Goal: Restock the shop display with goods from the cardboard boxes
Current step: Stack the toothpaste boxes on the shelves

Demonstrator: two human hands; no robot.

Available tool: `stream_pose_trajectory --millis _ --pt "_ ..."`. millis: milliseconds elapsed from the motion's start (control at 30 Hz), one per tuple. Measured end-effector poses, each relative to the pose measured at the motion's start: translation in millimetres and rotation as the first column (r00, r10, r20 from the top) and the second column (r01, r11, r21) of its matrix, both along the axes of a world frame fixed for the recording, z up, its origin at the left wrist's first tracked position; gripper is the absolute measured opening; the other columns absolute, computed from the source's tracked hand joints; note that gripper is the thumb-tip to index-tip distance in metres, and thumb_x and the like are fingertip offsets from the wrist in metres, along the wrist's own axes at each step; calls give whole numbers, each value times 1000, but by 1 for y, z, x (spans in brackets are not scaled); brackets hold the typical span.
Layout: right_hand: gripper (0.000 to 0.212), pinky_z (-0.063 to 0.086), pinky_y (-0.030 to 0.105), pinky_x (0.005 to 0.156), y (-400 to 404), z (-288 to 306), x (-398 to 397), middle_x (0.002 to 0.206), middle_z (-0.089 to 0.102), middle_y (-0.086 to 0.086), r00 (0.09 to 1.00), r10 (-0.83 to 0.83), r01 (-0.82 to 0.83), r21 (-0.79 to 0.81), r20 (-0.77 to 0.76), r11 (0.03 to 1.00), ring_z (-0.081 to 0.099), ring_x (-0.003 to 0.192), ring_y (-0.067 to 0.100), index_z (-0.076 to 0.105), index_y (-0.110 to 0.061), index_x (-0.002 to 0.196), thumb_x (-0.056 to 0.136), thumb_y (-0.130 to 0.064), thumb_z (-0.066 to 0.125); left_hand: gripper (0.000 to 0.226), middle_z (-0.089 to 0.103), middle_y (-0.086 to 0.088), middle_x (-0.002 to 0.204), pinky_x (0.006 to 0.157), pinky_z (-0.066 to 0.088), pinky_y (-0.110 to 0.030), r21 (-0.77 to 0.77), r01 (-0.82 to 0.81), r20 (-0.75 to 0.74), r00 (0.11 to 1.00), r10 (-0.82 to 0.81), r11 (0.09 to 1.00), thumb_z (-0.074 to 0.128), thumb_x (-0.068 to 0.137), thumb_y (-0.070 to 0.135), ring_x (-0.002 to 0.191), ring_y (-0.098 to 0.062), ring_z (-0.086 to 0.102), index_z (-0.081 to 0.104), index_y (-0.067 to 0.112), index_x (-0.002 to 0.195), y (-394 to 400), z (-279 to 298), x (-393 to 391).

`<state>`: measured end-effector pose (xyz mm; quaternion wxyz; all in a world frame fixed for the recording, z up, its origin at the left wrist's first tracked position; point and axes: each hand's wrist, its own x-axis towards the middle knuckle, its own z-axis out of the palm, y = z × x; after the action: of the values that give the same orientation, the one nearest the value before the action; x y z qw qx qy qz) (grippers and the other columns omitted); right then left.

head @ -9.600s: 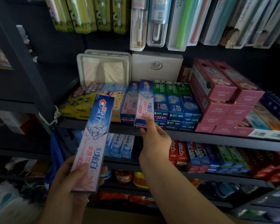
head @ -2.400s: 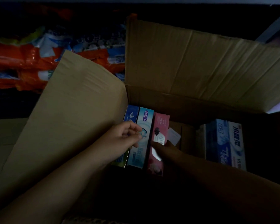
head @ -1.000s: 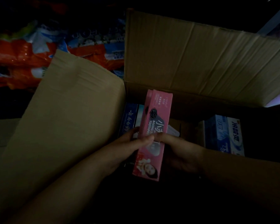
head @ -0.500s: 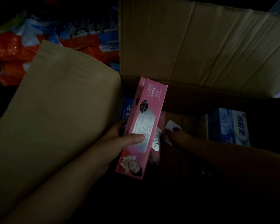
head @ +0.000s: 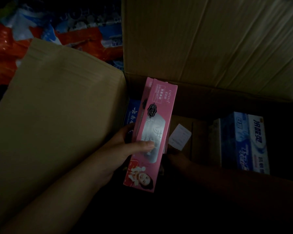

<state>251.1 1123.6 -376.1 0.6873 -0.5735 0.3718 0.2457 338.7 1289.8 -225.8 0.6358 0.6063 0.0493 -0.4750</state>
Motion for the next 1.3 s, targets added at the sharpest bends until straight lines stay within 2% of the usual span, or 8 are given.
stream_pose_trajectory --millis 167,333,500,633,767,900,1133,1300 --pt "19 56 20 69 -5 14 6 96 65 4 997 43 -41 21 -66 999 64 84 15 59 -6 110 92 -2 58 54 74 4 100 67 57 -26 30 2 -3 1000 -2 1000 70 60 23 88 -14 72 60 29 113 1 -3 1" --pt "16 54 26 75 -20 41 16 102 67 9 975 111 -94 92 -192 991 64 86 18 63 -4 105 89 -3 61 25 73 17 76 51 50 -11 11 -22 -31 999 22 1000 64 80 12 67 4 69 61 29 97 0 -7 0" --pt "29 49 47 98 -40 95 19 114 69 16 950 114 -81 122 -291 989 65 106 32 64 -1 115 86 -4 66 43 75 0 97 73 57 -31 51 -44 -113 992 49 998 69 66 23 86 -17 72 64 27 109 0 10 -1" --pt "31 51 45 96 -49 170 9 112 71 10 966 104 -47 234 -235 971 67 107 28 61 -12 118 88 -4 62 55 75 -7 98 76 54 -39 44 -59 -193 979 66 997 81 60 21 85 -24 72 64 25 112 6 47 -7" --pt "40 59 36 77 -36 259 -9 104 74 9 993 -13 37 208 -117 977 71 95 25 58 -12 119 79 -7 66 81 73 -3 108 88 53 -49 57 -25 -200 979 36 998 87 42 37 97 -27 70 59 36 118 23 113 -14" --pt "41 57 40 78 -16 358 -26 110 72 11 996 -82 84 169 -20 982 70 99 29 58 -15 123 82 -16 63 60 75 10 92 63 57 -26 27 -82 -179 980 86 996 78 56 29 83 -11 72 57 35 112 33 203 -32" --pt "30 59 32 64 20 551 -35 103 74 3 972 -167 160 58 164 985 73 89 22 60 -31 119 90 -29 54 84 71 -6 111 69 58 -32 -17 -192 -229 956 183 981 85 45 39 99 -25 70 55 29 123 49 377 -63" --pt "28 58 32 78 37 679 -48 99 74 -13 960 -88 103 -41 267 994 71 93 10 58 -41 114 88 -36 51 70 72 -9 107 71 56 -40 3 -287 -172 943 283 958 80 54 32 95 -30 70 58 30 120 58 504 -88"
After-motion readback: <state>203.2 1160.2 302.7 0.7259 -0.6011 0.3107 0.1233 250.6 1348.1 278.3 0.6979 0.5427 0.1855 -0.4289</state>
